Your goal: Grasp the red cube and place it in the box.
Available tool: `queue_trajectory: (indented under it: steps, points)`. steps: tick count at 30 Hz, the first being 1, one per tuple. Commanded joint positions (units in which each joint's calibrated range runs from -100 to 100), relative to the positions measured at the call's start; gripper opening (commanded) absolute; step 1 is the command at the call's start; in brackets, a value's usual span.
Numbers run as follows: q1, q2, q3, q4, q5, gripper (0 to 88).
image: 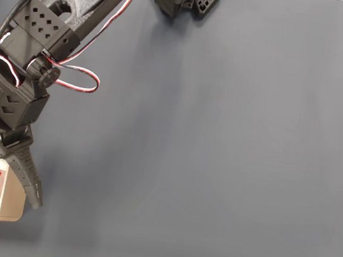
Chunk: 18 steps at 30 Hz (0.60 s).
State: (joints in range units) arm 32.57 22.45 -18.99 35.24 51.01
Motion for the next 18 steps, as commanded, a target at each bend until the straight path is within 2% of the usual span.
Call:
queue_trajectory:
  steps: [1,18]
  points:
    - [0.7,-2.4,-3.0,-1.6,0.5,59.8]
    - [0.6,-2.0,-3.0,-2.9,0.0,59.5]
